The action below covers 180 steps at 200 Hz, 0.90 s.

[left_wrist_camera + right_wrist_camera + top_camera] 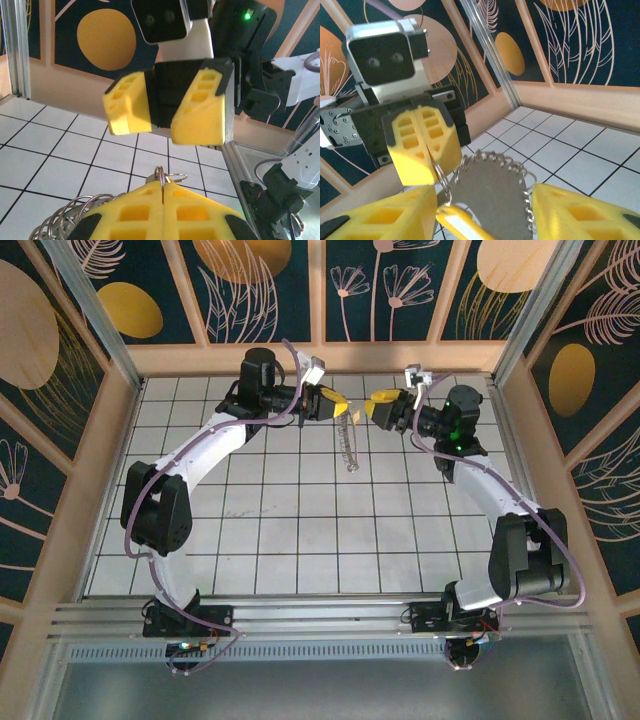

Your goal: Put the keys on the keyring

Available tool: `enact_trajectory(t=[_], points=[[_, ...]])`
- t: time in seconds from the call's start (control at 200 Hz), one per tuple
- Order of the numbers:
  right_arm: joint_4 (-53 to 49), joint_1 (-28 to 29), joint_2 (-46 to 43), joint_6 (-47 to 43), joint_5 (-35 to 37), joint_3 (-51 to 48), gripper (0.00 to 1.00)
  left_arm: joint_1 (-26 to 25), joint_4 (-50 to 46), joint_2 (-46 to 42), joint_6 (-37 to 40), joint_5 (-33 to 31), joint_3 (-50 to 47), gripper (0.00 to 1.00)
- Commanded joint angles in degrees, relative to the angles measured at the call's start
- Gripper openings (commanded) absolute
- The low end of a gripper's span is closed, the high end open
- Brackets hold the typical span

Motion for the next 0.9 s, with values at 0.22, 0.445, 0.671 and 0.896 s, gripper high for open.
enact_trajectory(t=[0.22, 0.445, 0.671, 0.896], points=[[3.5, 0.8, 0.4, -1.9, -6.5, -1.2, 0.54, 0.2, 2.7, -0.1, -1.8, 2.7, 3.4, 0.0], [-2.5, 2.6, 2.4, -7.0, -10.0, 2.0, 0.53, 0.3, 2.3, 0.6, -2.2, 4.2, 4.2, 0.0], [-2.5, 3.2, 3.4, -7.2, -10.8, 2.7, 0.5, 0.2, 1.8, 0.7, -2.0, 4.4, 4.3, 0.0], [-5.2, 3.1, 3.2, -8.6, -12.3, 3.0, 0.23, 0.2, 1.2, 0.6, -1.7, 3.9, 4.3, 0.0]])
